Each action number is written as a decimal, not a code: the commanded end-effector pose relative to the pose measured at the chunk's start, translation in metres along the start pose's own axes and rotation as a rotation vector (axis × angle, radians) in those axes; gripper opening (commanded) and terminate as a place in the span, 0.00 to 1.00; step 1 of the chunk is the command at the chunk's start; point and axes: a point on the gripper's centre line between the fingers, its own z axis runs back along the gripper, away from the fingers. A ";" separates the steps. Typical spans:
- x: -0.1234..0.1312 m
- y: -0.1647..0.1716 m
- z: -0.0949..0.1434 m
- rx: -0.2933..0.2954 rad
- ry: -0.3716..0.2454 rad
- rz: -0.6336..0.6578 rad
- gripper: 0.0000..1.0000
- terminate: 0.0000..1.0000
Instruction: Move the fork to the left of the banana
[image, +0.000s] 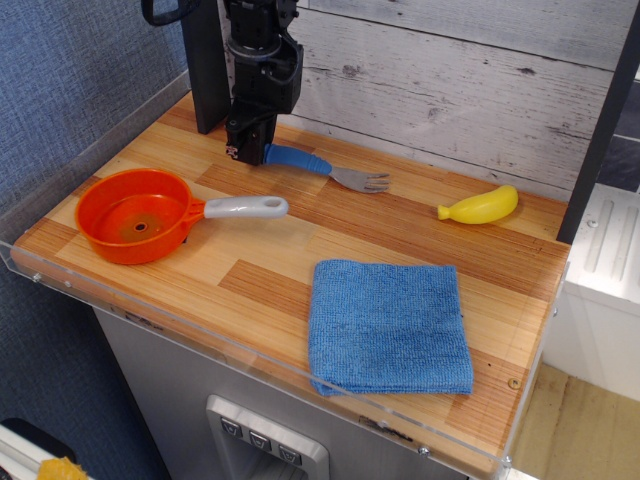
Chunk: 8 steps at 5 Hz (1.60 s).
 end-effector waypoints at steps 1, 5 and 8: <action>-0.011 0.008 0.015 0.042 0.035 0.045 1.00 0.00; -0.026 -0.004 0.077 0.053 0.054 0.152 1.00 0.00; -0.004 -0.051 0.129 -0.114 -0.136 0.678 1.00 0.00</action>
